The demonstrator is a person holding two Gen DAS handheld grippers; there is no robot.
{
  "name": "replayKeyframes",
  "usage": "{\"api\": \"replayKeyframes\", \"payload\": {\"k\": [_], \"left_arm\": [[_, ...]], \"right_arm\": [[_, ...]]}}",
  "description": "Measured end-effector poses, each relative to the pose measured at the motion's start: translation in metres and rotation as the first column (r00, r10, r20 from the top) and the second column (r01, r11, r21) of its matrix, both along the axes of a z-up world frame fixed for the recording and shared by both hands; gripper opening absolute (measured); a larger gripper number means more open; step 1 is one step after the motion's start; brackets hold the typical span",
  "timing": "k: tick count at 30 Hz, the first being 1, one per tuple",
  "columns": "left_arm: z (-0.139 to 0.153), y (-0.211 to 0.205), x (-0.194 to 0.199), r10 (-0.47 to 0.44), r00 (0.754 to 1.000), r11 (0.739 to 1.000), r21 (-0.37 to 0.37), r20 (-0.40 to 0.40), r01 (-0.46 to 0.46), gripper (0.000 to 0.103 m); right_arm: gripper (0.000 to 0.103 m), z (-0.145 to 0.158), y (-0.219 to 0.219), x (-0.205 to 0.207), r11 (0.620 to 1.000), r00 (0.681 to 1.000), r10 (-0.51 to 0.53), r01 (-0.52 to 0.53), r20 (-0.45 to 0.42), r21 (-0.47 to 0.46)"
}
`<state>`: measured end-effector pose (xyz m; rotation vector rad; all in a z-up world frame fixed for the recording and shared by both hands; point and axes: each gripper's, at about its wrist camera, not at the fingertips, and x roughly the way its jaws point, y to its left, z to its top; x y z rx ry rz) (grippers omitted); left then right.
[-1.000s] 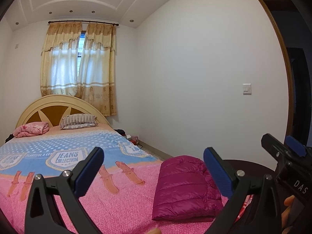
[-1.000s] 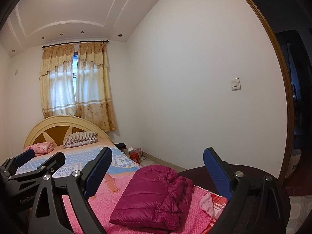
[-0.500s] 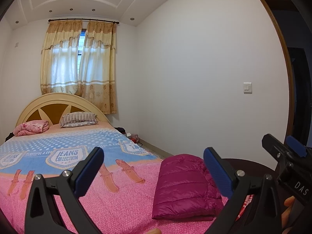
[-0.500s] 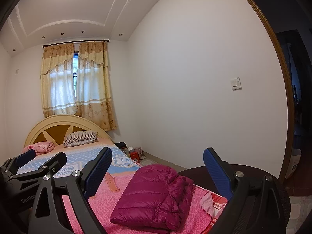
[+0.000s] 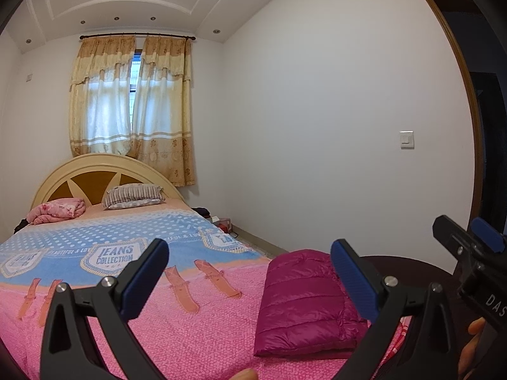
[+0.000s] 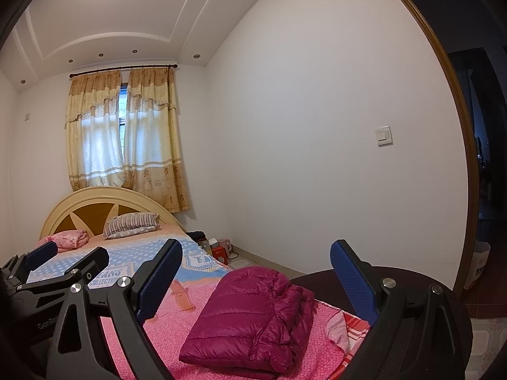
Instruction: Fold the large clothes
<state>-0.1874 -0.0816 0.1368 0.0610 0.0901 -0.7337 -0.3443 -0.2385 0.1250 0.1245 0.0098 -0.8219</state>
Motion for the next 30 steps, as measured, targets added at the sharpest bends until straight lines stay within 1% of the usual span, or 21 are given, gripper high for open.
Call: {"api": "replayKeyframes", "payload": {"k": [14,20,24,30], "left_arm": [[0.000,0.000,0.003,0.003,1.000,1.000,0.013,0.004,-0.003,0.103],[-0.003,-0.001,0.005,0.007,1.000,1.000,0.028,-0.012,-0.006,0.103],[-0.004,-0.002,0.008,0.028,1.000,0.999,0.035,-0.006,-0.027,0.103],[-0.006,-0.003,0.016,0.007,0.998,0.999,0.044,-0.059,-0.005,0.103]], "right_arm": [[0.095,0.000,0.005,0.002,1.000,1.000,0.001,-0.001,-0.004,0.000],[0.095,0.000,0.005,0.002,1.000,1.000,0.001,-0.001,-0.004,0.002],[0.095,0.000,0.004,0.002,1.000,1.000,0.002,-0.002,-0.004,0.004],[0.095,-0.002,0.008,0.004,1.000,1.000,0.005,-0.005,-0.019,0.015]]}}
